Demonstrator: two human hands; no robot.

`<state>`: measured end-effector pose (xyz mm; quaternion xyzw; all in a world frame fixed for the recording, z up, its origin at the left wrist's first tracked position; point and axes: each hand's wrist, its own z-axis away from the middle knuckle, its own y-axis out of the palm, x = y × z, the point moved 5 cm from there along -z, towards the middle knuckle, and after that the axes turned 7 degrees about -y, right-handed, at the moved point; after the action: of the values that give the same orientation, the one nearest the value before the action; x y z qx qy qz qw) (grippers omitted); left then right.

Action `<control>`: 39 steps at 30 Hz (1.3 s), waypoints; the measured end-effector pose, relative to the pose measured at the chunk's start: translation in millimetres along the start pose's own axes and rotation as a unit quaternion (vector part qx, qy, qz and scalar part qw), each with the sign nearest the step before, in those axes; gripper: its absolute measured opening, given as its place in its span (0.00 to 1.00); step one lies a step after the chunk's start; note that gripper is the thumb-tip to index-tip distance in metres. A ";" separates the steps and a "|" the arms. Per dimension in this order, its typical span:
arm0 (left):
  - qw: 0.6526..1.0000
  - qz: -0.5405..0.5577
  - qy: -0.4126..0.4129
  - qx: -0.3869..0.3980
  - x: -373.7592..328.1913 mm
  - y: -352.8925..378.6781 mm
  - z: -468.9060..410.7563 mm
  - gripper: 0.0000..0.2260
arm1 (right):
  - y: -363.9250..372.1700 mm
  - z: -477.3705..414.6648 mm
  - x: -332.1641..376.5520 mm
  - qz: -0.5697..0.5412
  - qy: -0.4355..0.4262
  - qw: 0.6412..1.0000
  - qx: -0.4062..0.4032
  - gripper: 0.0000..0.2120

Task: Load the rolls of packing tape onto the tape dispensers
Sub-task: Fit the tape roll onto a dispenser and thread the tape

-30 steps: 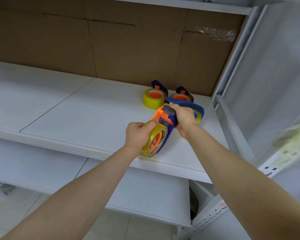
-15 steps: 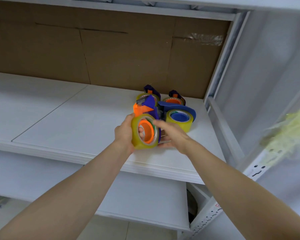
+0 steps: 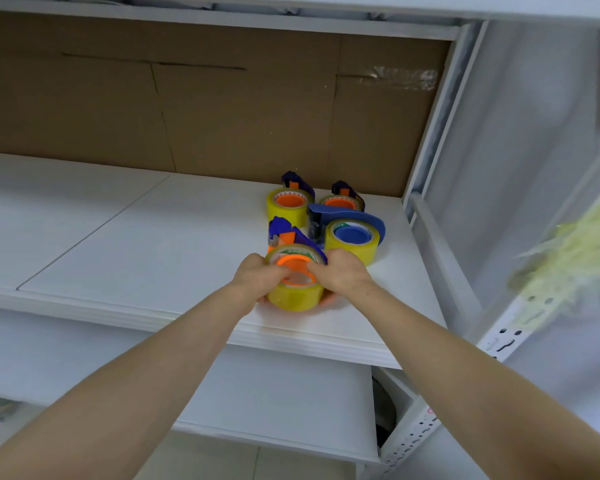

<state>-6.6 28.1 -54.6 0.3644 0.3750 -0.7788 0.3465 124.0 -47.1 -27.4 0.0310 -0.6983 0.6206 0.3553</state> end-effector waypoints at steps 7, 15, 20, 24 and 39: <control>0.998 -0.039 -0.001 -0.048 6.8 -9.0 -15.7 0.15 | -32.6 -28.9 -44.4 0.181 -0.008 0.980 -0.084 0.21; 0.990 -0.071 0.007 -0.118 -4.6 -1.2 -34.9 0.17 | -24.5 -25.3 -35.4 0.360 -0.098 0.928 -0.009 0.15; 0.969 -0.192 0.040 -0.150 -18.7 4.3 -45.0 0.15 | -9.6 -11.7 -24.7 0.273 -0.070 0.959 -0.018 0.23; 0.961 -0.214 0.070 -0.161 -29.1 3.9 -54.7 0.11 | -5.7 -5.3 -30.3 0.234 -0.054 0.971 0.007 0.18; 0.966 -0.191 0.141 -0.106 -37.4 7.6 -39.5 0.25 | -8.3 -4.1 -36.0 0.225 -0.082 0.970 0.050 0.21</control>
<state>30.2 67.5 -44.1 0.3536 0.5630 -0.7269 0.1718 156.7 -59.6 -39.7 -0.0584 -0.6821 0.7142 0.1457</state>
